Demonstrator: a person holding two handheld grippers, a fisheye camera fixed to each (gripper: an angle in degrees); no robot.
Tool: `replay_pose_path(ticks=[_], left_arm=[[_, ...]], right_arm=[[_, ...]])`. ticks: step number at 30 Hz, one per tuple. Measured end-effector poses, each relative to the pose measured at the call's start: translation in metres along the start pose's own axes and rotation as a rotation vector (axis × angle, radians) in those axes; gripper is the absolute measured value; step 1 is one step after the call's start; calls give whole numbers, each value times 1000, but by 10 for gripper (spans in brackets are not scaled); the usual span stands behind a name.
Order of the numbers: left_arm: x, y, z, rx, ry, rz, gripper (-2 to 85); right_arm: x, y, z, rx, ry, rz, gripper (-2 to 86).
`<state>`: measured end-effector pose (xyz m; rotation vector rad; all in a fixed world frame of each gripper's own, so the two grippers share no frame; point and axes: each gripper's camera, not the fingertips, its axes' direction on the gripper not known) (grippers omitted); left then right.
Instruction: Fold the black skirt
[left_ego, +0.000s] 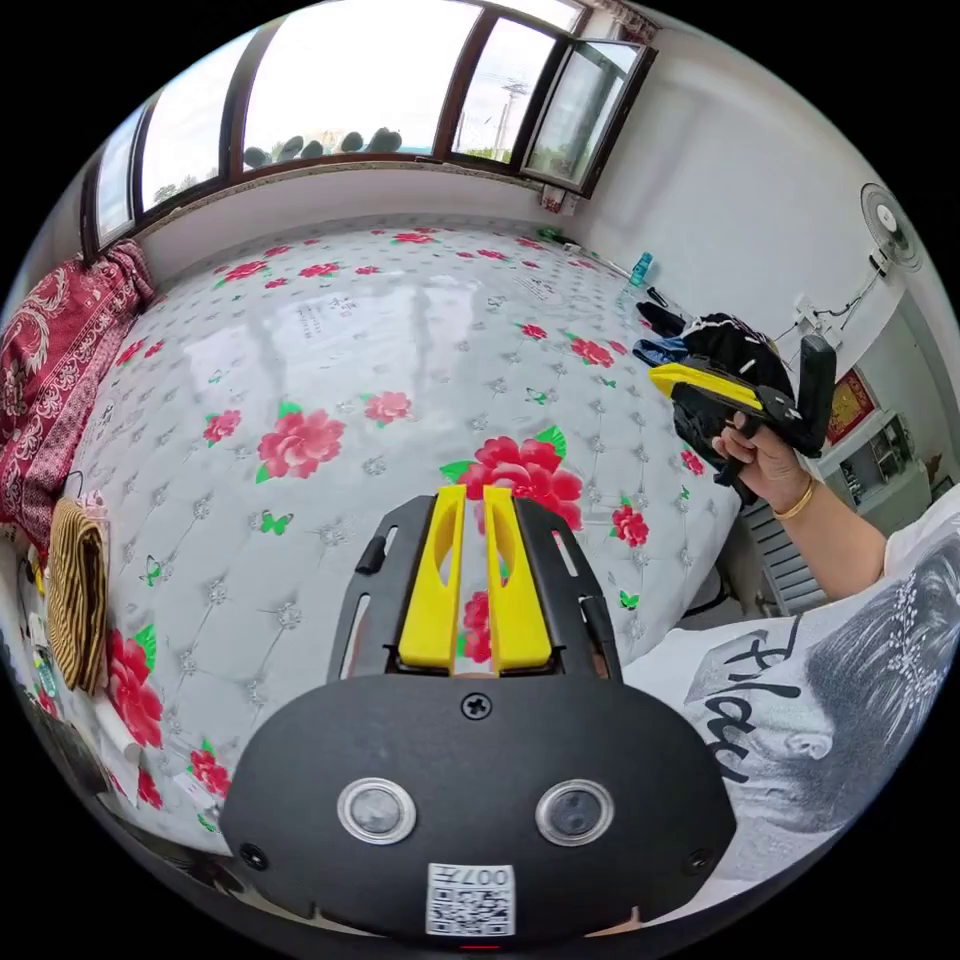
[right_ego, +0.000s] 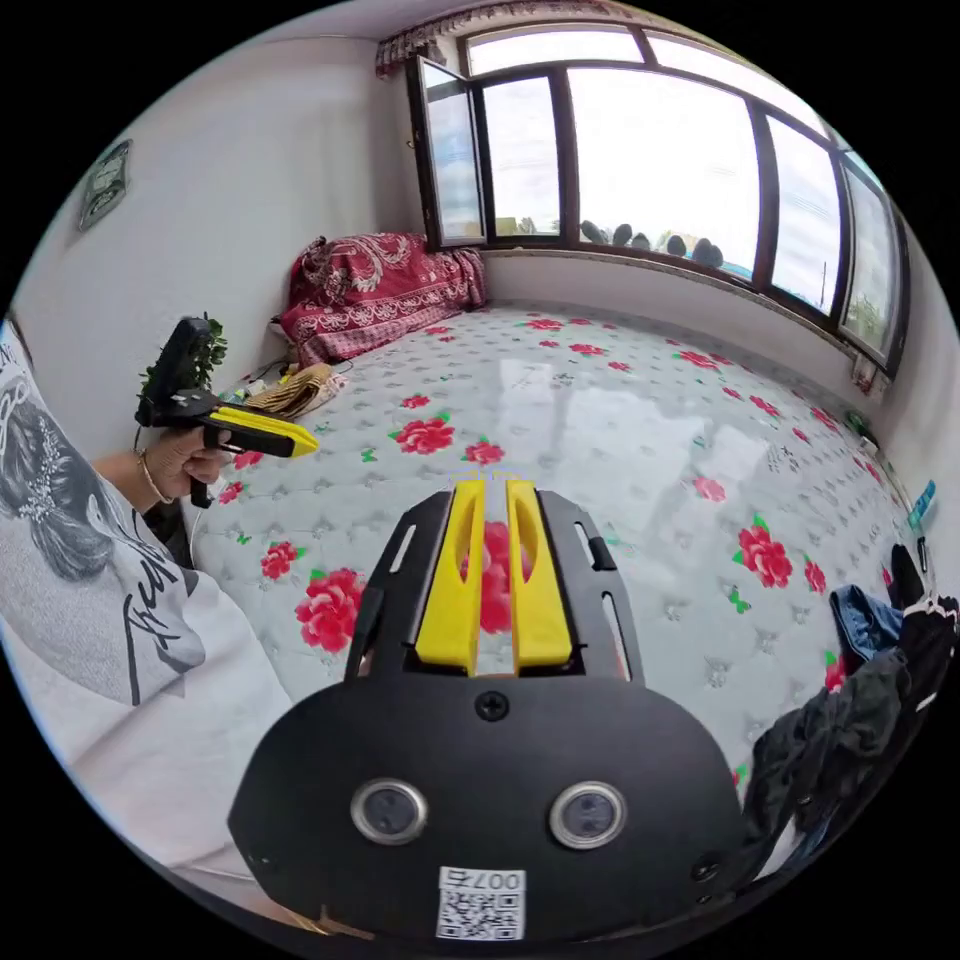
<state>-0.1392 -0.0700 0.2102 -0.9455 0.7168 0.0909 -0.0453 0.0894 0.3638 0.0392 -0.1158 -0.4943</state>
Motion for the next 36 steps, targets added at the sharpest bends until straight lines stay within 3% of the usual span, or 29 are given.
replay_pose_path(ticks=[10,13,19,26,31,36], left_arm=[[129,-47,76,-64,175,-82,-9],[142,-61,85,-74,150,-64,-8],[130,-79,107,-125,99,-150,-8],[102,-90,121,-153,92,-260,-9],[85,-102,138,-197,92,-252,-10],[67,-112,141,-174,135,-216,-10]], right_arm=[[170,162,-104,6,478,324,108],[239,189,-126,6,643,447,121],[386,226,-133,-15,771,726,137],[496,280,-94,-31,691,1086,128],[531,304,-70,50,432,1191,36],[522,261,-105,126,413,991,2]])
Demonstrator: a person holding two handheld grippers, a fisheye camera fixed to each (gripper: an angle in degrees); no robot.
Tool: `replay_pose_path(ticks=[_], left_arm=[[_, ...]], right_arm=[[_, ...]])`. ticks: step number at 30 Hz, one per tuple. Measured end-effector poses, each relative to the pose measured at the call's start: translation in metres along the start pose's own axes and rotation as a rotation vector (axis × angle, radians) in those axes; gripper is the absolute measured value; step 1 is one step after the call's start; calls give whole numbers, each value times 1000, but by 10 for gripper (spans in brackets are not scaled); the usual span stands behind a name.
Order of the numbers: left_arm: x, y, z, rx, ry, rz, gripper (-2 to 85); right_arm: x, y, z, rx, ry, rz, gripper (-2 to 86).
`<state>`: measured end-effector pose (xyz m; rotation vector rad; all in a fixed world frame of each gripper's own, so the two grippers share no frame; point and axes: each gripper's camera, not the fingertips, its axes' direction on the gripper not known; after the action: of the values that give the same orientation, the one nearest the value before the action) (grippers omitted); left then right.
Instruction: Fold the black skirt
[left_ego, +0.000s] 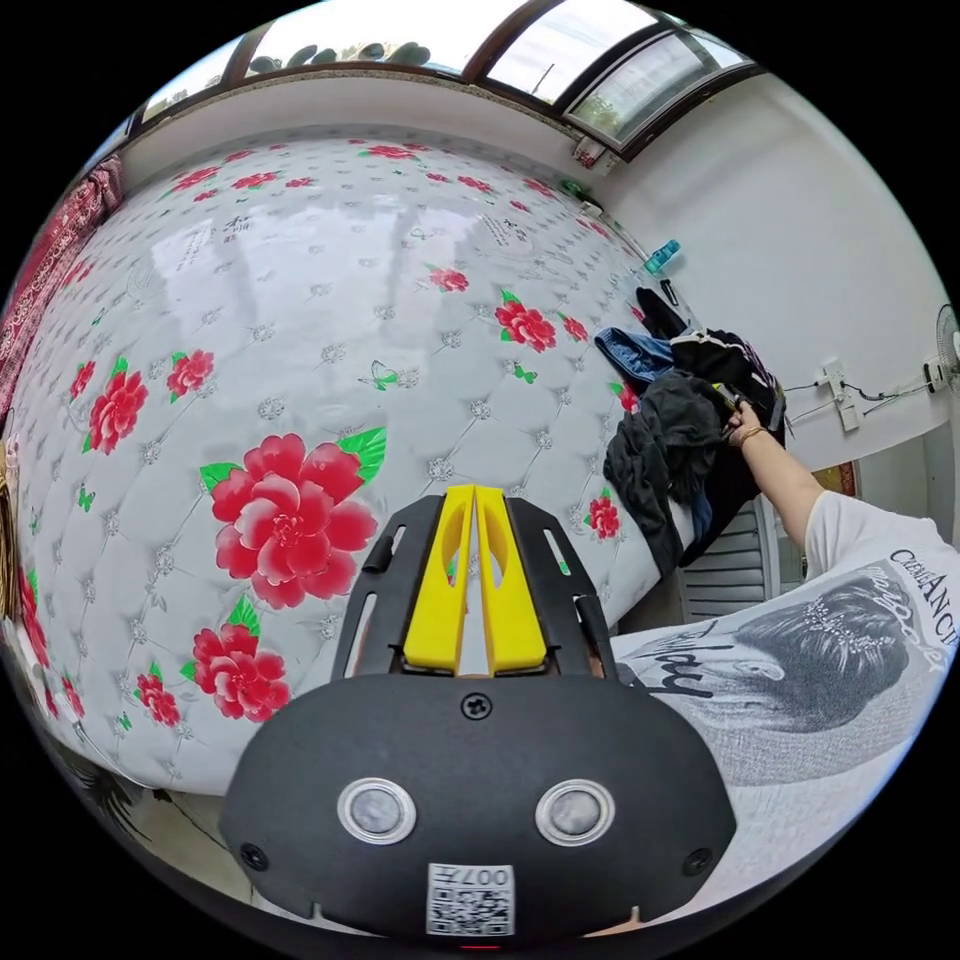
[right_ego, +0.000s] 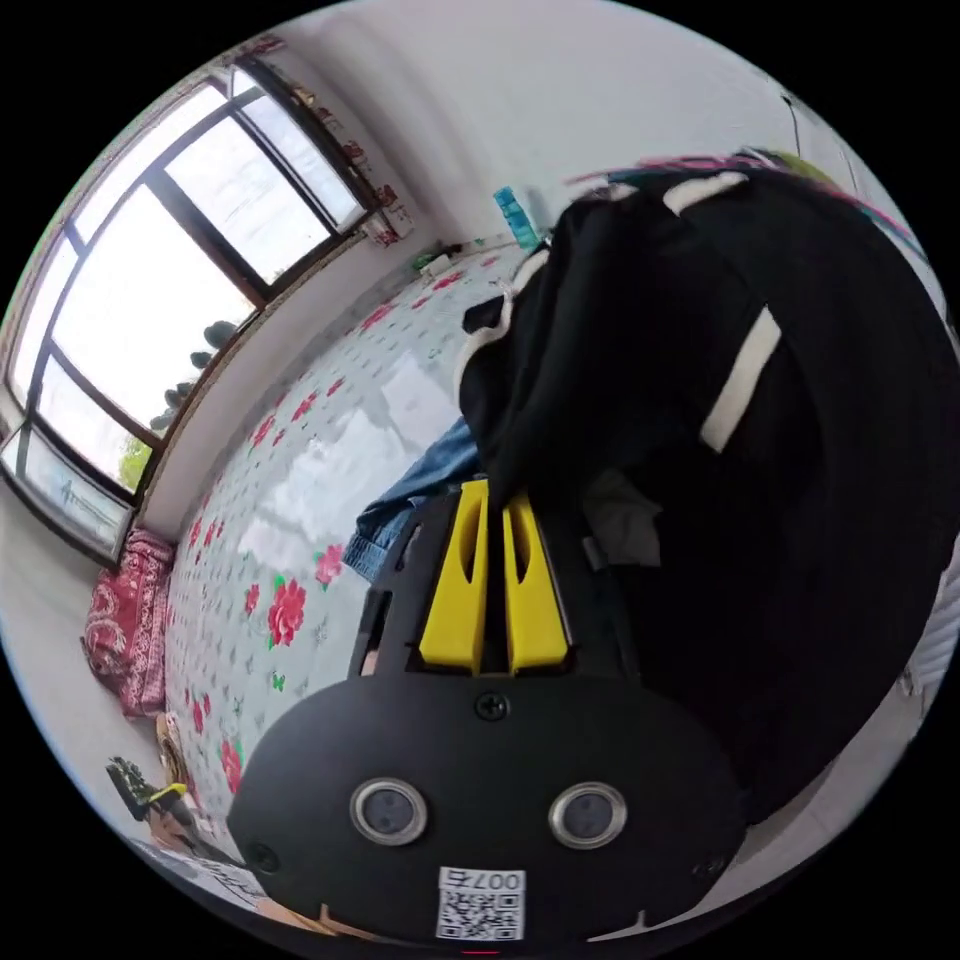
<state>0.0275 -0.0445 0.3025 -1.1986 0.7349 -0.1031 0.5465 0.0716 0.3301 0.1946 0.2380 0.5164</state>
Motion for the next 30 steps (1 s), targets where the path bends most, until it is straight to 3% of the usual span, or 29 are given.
replay_pose_path(ticks=[11,17,20,26,28,30], left_arm=[[-68,20,-43,142,99,45,-9],[-104,44,-90,245,44,125,-6],[-118,51,-116,304,48,162,5],[-151,71,-170,473,135,179,64],[-179,87,-183,518,175,124,81],[-205,103,-187,523,202,61,96]], right_arm=[[-217,-112,-197,305,-109,-555,-5],[-350,-112,-283,373,-313,-797,-5],[-404,-103,-327,437,-554,-897,-5],[-536,-46,-325,229,-971,-1115,-5],[-568,3,-268,56,-1106,-1159,-5],[-584,53,-211,-86,-1113,-1217,-4]])
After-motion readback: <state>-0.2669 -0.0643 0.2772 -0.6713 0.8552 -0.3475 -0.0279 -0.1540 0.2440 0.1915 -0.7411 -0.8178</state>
